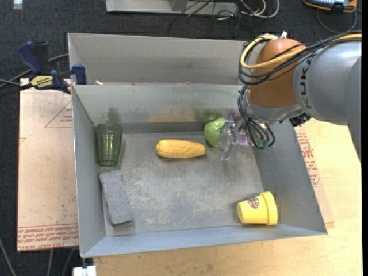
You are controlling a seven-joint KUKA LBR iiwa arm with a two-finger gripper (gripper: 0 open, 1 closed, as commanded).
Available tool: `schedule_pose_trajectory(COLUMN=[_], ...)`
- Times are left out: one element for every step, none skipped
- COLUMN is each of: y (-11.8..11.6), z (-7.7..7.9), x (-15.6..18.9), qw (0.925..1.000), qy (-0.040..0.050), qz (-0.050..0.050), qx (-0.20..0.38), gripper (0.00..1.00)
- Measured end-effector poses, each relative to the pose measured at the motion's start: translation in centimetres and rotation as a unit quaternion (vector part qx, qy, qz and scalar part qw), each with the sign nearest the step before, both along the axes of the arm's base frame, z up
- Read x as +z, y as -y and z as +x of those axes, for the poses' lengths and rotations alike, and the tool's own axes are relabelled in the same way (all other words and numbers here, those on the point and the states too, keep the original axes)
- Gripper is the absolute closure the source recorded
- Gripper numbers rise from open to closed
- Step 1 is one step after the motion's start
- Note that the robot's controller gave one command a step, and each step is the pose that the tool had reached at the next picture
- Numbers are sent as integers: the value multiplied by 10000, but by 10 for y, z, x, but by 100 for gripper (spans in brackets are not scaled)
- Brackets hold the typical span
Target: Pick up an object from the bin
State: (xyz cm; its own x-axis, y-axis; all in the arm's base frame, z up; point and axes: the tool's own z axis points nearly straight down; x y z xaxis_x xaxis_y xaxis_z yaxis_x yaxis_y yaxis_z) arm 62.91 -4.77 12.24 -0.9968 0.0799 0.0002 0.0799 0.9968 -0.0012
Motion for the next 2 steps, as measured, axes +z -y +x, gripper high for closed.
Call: schedule_pose_trajectory(y=[-21, -13], z=[10, 13], x=[-7, -7], qw=[9999, 10000], qy=[-19, 29], qz=[72, 47], qx=[139, -42], gripper=[100, 100])
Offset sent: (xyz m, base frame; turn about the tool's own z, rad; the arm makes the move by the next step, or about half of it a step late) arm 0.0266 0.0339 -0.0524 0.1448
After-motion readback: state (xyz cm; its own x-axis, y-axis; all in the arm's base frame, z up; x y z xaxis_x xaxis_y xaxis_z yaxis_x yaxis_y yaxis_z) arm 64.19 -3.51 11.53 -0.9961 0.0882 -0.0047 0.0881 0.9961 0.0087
